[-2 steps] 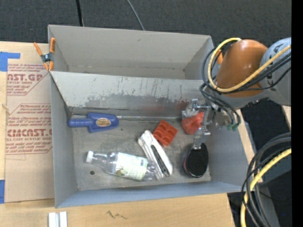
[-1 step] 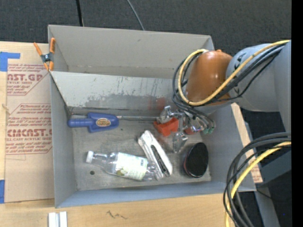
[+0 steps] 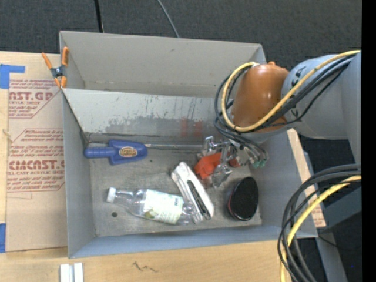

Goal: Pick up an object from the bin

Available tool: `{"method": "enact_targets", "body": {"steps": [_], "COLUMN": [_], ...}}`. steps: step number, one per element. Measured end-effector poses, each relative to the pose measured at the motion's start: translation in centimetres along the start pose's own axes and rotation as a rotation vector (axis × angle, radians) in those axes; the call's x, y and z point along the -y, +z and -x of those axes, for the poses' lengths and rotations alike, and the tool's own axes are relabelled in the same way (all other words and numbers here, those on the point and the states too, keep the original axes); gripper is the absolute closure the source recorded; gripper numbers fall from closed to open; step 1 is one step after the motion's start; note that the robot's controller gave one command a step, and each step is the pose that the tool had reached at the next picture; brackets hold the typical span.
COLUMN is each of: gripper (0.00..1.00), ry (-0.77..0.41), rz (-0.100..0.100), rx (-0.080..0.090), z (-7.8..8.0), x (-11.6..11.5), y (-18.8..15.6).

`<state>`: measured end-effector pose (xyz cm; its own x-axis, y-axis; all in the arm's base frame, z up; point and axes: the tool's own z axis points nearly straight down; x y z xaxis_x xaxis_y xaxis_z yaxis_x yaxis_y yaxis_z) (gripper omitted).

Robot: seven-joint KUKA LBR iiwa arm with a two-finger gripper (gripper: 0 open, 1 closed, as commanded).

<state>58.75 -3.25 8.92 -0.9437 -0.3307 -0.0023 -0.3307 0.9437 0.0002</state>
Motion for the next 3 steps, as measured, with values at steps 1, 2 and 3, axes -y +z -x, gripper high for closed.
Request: {"method": "enact_targets", "body": {"steps": [1,2,3], "gripper": [1.0,1.0,1.0], "ry": [0.0,0.0,-0.001], "rz": [0.0,0.001,0.004], "rx": [0.0,-0.003,-0.011], "z": [0.0,-0.1,-0.3], "x": [0.0,-0.1,-0.2], "y": [0.0,-0.2,-2.1]}}
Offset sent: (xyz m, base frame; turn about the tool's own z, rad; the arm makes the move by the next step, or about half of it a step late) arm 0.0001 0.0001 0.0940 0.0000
